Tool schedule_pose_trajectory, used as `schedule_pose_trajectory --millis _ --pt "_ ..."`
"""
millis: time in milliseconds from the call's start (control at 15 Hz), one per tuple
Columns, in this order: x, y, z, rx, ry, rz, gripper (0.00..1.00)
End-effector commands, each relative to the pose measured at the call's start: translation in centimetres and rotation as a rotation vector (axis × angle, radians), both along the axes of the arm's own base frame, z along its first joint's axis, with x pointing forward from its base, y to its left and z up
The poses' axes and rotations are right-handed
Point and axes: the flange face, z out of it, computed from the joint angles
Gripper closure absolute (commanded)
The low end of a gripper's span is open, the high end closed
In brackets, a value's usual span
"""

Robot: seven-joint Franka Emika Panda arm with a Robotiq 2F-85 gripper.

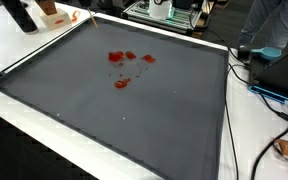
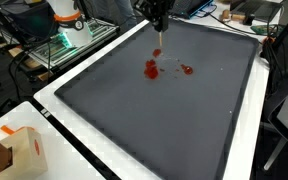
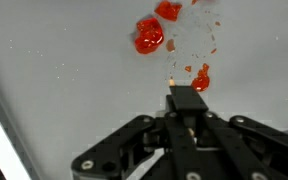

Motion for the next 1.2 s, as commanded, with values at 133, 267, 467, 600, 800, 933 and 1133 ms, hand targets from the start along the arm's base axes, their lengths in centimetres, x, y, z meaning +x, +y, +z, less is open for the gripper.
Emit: schedule_pose_trajectory --millis 133,267,467,600,800,933,1133 --pt "-1.24 0.24 1.35 0.035 0.016 0.024 0.97" --pt "-1.28 0.43 1.63 0.01 0.003 0.038 0.97" --pt "-0.6 0.42 1.51 0.005 0.0 0.025 0.88" --pt "-0.63 0.45 1.58 0.005 -0.002 0.027 0.88" --pt "-0.64 0.45 1.57 0.005 -0.002 0.028 0.88" --pt "-0.64 0.45 1.57 0.005 -0.002 0.028 0.88" --pt "-0.53 0.15 0.82 0.09 0.027 0.07 0.97"
